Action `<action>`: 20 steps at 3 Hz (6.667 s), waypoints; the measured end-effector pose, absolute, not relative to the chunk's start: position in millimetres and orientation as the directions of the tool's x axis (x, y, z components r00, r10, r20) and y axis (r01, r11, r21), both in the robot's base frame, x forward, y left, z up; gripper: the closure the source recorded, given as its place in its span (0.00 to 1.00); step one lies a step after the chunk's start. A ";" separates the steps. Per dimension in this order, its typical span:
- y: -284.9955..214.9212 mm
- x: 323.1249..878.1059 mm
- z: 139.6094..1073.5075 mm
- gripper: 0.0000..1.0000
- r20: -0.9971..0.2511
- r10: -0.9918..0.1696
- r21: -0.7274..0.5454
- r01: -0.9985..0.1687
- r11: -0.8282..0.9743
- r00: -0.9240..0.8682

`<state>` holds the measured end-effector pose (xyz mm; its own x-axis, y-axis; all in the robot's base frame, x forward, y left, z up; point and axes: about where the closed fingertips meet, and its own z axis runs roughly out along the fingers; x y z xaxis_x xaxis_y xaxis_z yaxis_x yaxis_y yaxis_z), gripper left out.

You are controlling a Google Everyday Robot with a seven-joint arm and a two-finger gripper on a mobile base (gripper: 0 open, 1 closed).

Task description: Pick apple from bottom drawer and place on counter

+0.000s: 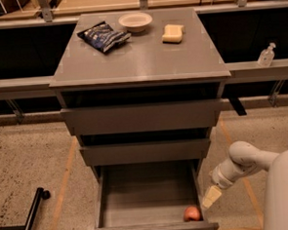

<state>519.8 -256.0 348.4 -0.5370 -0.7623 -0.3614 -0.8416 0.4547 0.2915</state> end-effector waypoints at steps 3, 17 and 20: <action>-192.8 527.2 301.1 0.00 -0.359 -0.817 0.335 -0.879 0.339 -0.451; -201.4 499.4 182.0 0.62 -0.167 -0.852 0.462 -0.803 0.377 -0.496; -188.5 489.5 220.4 0.00 -0.250 -0.861 0.406 -0.855 0.323 -0.443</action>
Offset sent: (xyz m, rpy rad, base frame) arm 0.0124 0.0816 -0.0236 0.0880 -0.0026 0.1765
